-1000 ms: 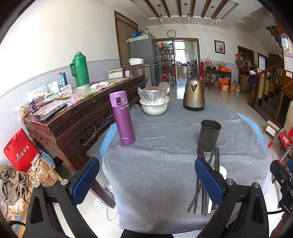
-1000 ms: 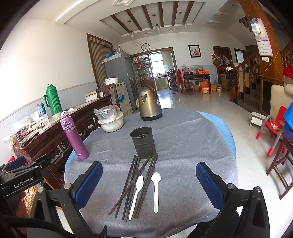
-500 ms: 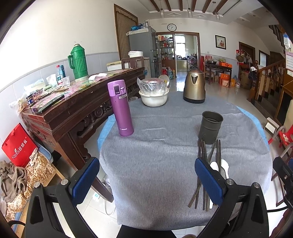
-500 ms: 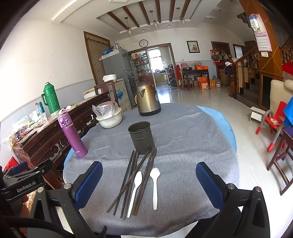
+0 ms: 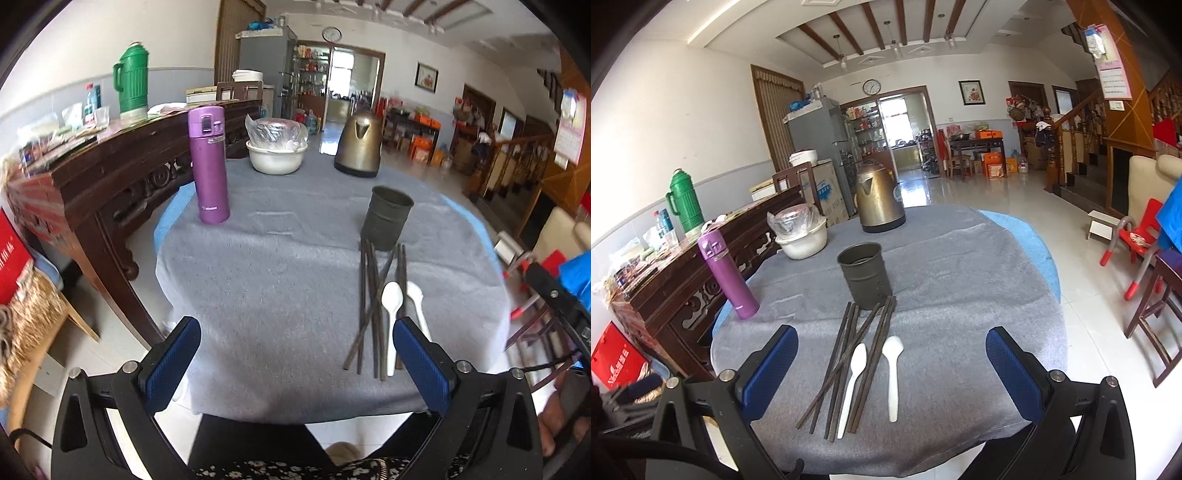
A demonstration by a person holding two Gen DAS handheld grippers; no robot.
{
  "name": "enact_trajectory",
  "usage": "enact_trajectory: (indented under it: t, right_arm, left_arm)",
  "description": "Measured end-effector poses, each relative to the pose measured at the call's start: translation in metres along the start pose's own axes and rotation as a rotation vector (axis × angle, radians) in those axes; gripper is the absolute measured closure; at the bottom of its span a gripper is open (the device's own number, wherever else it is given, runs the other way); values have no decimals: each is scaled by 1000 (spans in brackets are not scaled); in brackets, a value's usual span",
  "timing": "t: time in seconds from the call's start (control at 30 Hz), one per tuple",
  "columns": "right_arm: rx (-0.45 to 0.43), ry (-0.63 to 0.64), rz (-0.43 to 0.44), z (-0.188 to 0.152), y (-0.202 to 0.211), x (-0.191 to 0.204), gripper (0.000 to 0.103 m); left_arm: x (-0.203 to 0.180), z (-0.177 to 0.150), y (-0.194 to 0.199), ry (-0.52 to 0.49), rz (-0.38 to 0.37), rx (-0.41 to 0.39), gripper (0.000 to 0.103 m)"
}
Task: Organize utensils
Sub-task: 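Lower the right tool onto a white spoon and close it while the left tool approaches the other spoon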
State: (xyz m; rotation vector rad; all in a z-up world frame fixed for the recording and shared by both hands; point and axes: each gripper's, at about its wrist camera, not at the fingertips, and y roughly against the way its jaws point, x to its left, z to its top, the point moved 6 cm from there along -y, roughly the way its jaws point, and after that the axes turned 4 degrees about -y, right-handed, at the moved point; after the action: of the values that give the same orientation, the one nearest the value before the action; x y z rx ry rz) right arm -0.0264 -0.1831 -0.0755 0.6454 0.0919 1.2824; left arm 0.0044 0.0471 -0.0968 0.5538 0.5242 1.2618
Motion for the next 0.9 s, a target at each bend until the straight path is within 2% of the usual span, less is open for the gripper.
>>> enact_trajectory:
  t: [0.13, 0.2, 0.37, 0.5, 0.57, 0.7, 0.77, 0.8, 0.83, 0.87, 0.9]
  right_arm:
    - [-25, -22, -21, 3, 4, -11, 0]
    - [-29, -27, -24, 3, 4, -14, 0]
    - [-17, 4, 3, 4, -6, -14, 1]
    - [74, -6, 54, 0, -31, -18, 5]
    - [139, -36, 87, -3, -45, -22, 15]
    - [228, -62, 103, -16, -69, -29, 26]
    - [266, -57, 111, -25, -79, -29, 38]
    - [294, -55, 116, -29, -86, -28, 41]
    - [320, -55, 120, -34, -93, -28, 49]
    - [345, -57, 123, -38, -101, -28, 56]
    - [364, -57, 123, -42, -108, -28, 58]
  left_arm:
    - [8, 2, 18, 46, -32, -78, 0]
    - [10, 3, 21, 61, -44, -90, 0]
    - [13, 3, 6, 79, -56, -29, 0]
    - [14, 10, -7, 65, -39, -9, 0]
    - [9, 14, -14, 27, -28, -5, 0]
    - [-10, 21, -39, -90, -42, 36, 0]
    - [-20, 22, -54, -142, -49, 58, 1]
    - [-23, 21, -60, -155, -59, 67, 3]
    - [-27, 20, -69, -167, -73, 81, 6]
    - [-30, 19, -74, -175, -81, 93, 12]
    - [-33, 16, -83, -183, -93, 112, 19]
